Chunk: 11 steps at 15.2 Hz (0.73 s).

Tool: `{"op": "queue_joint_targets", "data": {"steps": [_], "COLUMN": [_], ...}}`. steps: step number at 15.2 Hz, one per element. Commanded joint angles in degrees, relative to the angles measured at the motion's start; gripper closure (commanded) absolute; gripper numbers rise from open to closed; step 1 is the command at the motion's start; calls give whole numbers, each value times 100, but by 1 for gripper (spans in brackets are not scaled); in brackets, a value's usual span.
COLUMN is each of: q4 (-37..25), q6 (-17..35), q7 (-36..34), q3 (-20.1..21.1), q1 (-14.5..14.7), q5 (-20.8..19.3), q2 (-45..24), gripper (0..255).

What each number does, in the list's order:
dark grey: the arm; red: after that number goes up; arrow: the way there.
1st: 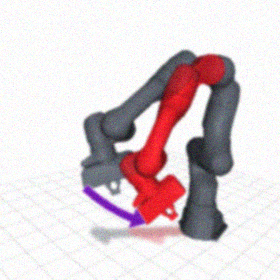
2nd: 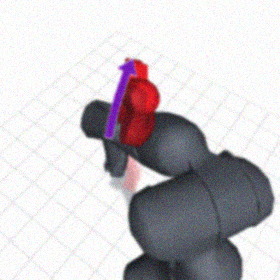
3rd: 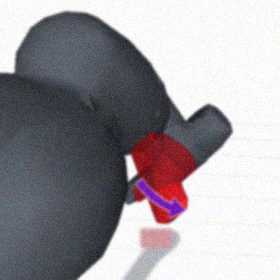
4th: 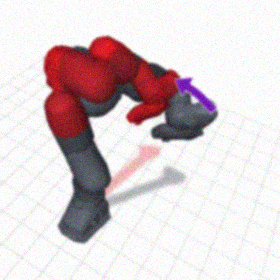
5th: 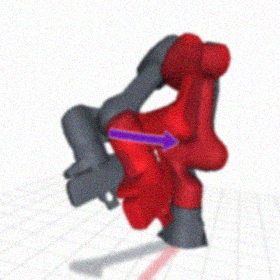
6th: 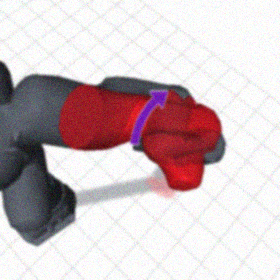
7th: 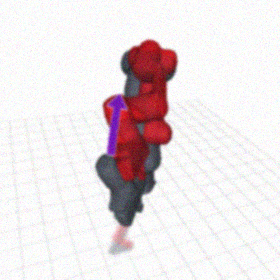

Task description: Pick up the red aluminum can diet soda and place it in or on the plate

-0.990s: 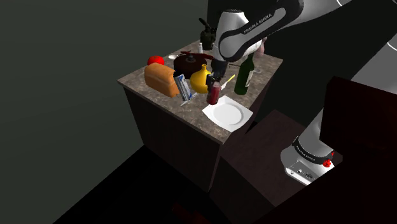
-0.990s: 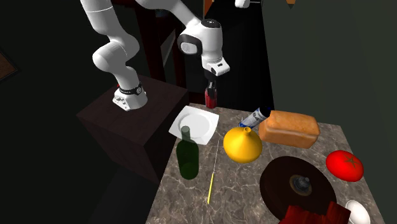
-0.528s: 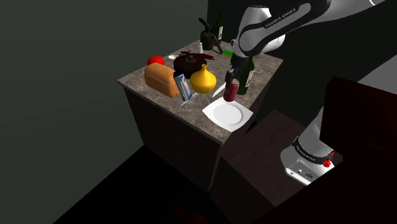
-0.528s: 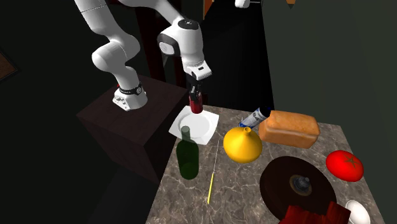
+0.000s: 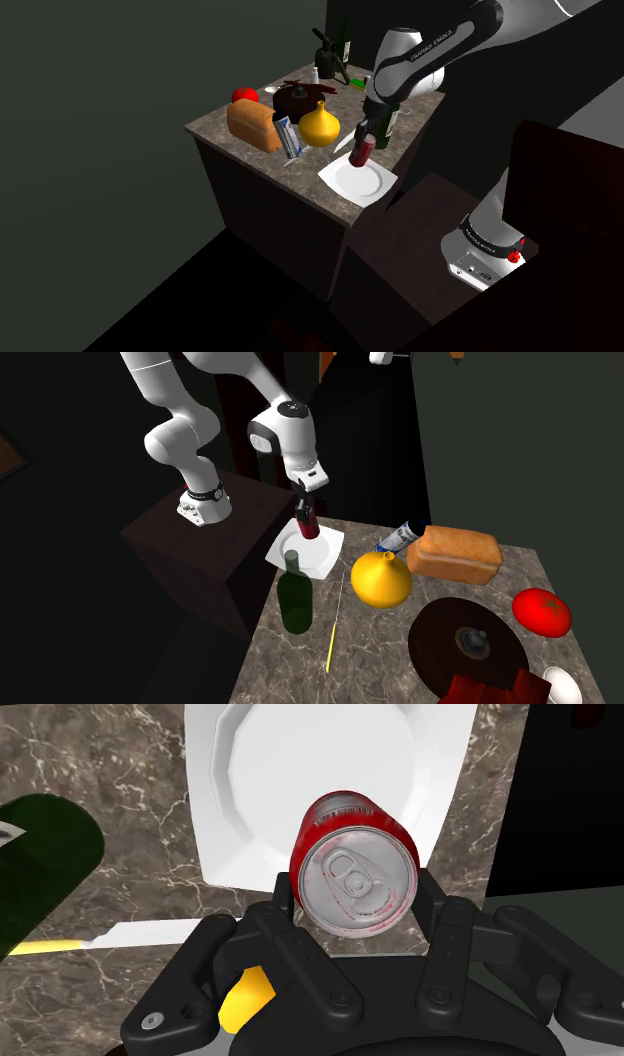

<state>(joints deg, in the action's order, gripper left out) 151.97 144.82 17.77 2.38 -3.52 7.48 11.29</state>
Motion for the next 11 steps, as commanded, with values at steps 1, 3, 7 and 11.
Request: {"op": "queue_joint_targets", "data": {"steps": [1, 3, 7, 11], "q4": [49, 86, 141, 171], "q6": [198, 387, 763, 1137], "q7": [22, 50, 116, 198], "q3": [2, 2, 2, 6], "q1": [11, 20, 40, 59], "q5": [26, 54, 122, 209], "q2": [-144, -295, -617, -963], "gripper": [255, 255, 255, 255]}}
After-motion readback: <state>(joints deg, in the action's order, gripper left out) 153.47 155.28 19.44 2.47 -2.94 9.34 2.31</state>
